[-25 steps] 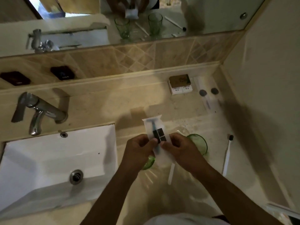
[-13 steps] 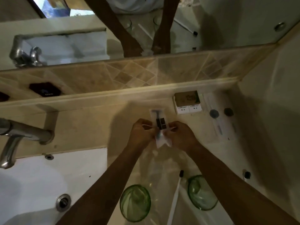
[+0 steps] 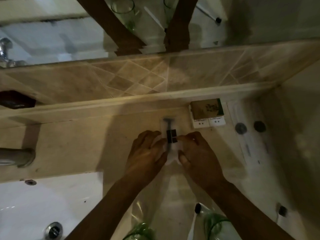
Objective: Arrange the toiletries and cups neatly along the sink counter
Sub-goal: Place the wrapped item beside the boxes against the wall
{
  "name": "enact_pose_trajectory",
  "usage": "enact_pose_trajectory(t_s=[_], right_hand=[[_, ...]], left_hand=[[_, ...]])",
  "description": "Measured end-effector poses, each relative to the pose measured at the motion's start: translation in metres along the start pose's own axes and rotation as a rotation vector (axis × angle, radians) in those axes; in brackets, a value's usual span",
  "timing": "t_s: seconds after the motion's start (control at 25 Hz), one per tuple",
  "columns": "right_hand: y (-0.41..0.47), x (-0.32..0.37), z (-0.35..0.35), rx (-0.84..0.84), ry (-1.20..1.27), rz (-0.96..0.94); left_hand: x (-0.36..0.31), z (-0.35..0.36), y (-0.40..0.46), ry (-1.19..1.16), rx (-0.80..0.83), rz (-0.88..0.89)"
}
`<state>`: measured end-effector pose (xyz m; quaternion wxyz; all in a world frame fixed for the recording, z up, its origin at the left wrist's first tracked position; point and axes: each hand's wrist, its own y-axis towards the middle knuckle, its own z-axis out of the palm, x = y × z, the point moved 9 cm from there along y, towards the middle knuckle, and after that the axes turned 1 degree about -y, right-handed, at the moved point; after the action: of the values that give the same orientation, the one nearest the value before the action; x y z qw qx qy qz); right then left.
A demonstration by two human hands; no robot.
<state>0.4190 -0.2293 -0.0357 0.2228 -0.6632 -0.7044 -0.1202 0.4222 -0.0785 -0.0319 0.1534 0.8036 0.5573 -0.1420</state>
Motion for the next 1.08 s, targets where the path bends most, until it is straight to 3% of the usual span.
enact_pose_trajectory(t_s=[0.16, 1.08], right_hand=[[0.001, 0.008, 0.009, -0.008, -0.054, -0.1], [0.029, 0.007, 0.008, 0.015, 0.0, -0.054]], left_hand=[[-0.002, 0.013, 0.002, 0.065, 0.125, 0.082], [0.012, 0.019, 0.017, -0.08, 0.067, 0.021]])
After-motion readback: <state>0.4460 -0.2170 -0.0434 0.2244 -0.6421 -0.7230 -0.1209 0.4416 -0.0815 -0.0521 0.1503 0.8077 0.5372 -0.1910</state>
